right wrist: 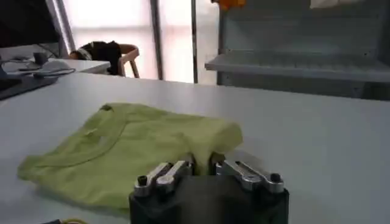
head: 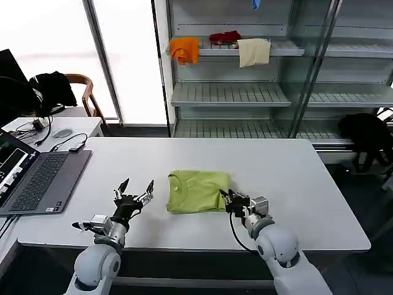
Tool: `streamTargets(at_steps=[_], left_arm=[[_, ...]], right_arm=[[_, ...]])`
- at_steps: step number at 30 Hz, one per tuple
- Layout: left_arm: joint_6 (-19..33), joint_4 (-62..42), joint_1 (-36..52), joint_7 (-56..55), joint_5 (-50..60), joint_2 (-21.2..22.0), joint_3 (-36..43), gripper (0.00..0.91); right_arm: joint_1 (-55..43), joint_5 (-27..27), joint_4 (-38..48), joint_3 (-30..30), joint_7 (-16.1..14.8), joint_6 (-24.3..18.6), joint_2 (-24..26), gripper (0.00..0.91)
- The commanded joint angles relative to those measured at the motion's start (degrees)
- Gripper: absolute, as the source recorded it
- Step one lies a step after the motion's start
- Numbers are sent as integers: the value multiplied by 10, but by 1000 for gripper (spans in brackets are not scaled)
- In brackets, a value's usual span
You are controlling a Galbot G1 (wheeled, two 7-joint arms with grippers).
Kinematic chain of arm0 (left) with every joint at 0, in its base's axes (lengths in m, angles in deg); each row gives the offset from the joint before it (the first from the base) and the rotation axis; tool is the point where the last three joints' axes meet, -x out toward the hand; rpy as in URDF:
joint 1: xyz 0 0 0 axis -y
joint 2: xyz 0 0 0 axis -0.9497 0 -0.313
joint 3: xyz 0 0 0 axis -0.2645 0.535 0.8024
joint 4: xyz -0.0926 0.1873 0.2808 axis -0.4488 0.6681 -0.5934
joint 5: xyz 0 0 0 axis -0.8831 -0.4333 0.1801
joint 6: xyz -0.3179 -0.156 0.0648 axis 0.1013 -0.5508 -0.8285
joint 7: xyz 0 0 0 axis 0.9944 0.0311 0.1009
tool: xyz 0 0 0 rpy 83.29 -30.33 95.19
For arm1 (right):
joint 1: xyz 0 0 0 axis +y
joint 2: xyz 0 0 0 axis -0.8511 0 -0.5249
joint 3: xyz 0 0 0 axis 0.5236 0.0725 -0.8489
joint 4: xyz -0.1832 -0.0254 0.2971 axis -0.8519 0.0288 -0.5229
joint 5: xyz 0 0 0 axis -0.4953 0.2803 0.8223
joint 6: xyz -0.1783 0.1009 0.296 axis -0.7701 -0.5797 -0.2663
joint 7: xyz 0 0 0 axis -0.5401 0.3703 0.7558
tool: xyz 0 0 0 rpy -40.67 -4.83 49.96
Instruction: Fold and organize the clothes.
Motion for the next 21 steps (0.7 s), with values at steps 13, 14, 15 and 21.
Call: streamTargets(at_steps=[13,14,15,21], left_arm=[[-13,-5,-28,-13,3,-3,-23,907],[-11,-6,-29,-14,2,-4,-28,907],[-10,-5,-32,-14,-2,-6,-33,907],[18,10,-60,-17,-32,-18,-54,907]], right_arm=[[87,-295,-35,-66,18,-128,65,907],[93,-294,-35,-80,14,-137,71,907],[105,-292,-35,-106,5,-148,81,907],[132,-150,-28,-190,2,-142,111,907]])
